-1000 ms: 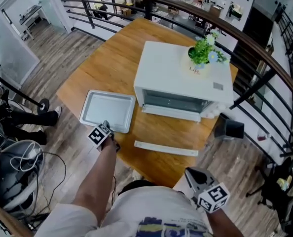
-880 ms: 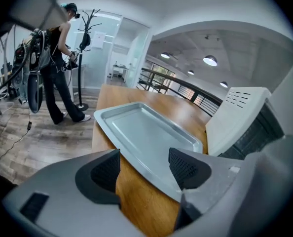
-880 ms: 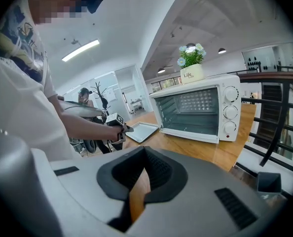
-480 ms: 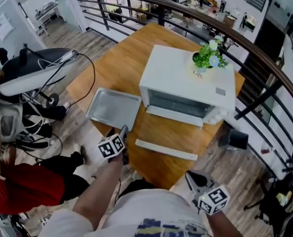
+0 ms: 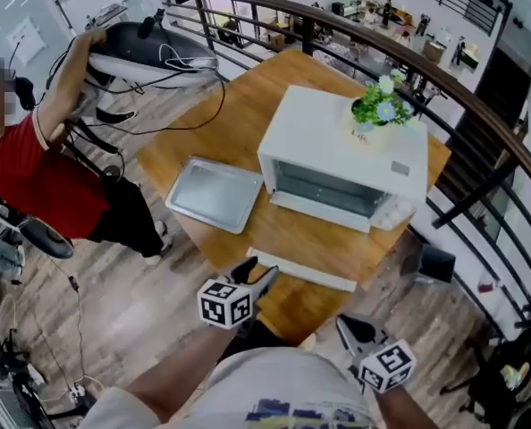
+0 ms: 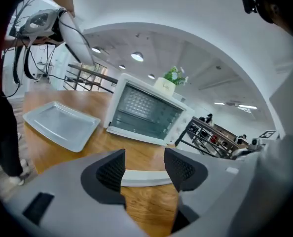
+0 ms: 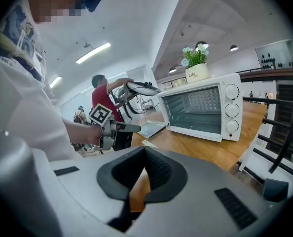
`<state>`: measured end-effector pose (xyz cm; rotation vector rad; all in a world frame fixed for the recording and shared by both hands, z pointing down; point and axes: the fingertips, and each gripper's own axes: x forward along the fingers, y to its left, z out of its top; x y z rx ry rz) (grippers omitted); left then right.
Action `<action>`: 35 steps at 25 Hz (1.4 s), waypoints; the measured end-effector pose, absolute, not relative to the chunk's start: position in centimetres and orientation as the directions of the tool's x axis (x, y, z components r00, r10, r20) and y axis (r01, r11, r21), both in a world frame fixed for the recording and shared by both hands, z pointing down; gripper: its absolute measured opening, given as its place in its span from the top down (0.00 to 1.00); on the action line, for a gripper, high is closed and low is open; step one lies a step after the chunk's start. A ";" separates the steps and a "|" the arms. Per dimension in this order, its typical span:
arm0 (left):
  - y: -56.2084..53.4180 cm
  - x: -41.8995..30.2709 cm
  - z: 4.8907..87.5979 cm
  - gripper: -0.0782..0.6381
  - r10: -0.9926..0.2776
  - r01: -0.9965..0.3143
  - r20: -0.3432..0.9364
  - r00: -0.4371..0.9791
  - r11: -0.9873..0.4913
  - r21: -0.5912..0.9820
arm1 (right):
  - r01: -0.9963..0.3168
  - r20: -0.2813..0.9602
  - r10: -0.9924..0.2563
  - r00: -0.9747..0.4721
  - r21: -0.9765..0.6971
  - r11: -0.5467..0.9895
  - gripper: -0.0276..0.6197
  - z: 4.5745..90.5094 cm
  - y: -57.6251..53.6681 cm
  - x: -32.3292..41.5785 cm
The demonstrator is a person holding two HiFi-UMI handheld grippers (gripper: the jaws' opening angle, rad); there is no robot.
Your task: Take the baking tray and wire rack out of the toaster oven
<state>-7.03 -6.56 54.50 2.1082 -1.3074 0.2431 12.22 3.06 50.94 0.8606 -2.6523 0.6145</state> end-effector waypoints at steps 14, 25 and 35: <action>-0.2 2.4 50.1 0.82 -0.583 -0.690 0.375 0.720 -0.550 0.471 | -0.630 0.370 -0.522 -0.769 -0.297 0.718 0.95 50.4 6.4 14.8; 3.3 4.5 48.8 0.89 -0.505 -0.595 0.321 0.802 -0.615 0.518 | -0.635 0.375 -0.526 -0.763 -0.285 0.718 0.95 49.8 8.2 14.5; 4.9 4.3 49.1 0.89 -0.468 -0.580 0.343 0.815 -0.630 0.517 | -0.630 0.379 -0.519 -0.766 -0.282 0.724 0.95 49.5 9.0 13.7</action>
